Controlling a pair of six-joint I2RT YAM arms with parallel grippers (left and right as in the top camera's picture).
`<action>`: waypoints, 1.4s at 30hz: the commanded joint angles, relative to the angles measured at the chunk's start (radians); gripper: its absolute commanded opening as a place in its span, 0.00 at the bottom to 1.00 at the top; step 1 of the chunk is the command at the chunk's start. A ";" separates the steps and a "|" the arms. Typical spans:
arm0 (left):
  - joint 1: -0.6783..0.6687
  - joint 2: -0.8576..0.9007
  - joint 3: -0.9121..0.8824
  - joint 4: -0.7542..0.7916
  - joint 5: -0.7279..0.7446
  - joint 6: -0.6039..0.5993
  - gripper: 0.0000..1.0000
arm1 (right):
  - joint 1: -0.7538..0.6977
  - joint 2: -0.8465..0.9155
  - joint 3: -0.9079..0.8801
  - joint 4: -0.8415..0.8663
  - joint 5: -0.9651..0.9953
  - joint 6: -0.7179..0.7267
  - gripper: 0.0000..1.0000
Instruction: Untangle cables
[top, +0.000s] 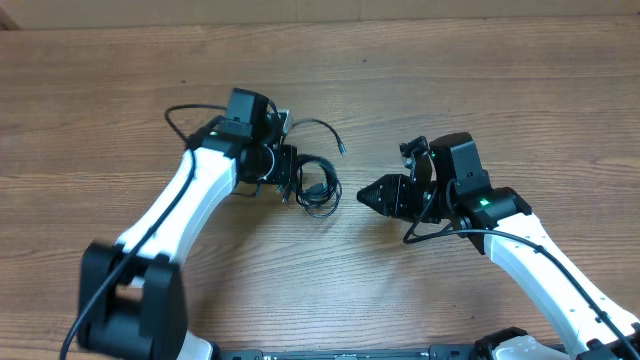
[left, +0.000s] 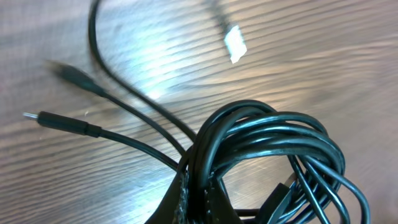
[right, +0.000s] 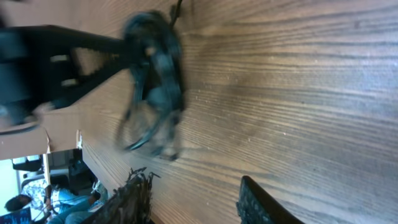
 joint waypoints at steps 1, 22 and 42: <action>0.004 -0.111 0.032 -0.029 0.082 0.073 0.04 | 0.000 -0.007 -0.001 0.048 -0.020 -0.005 0.46; -0.030 -0.126 0.031 -0.044 0.455 0.132 0.04 | 0.089 -0.007 -0.001 0.323 -0.105 -0.002 0.04; 0.023 -0.124 0.031 0.056 -0.471 -0.705 0.04 | 0.089 -0.007 -0.001 0.344 -0.759 -0.507 0.04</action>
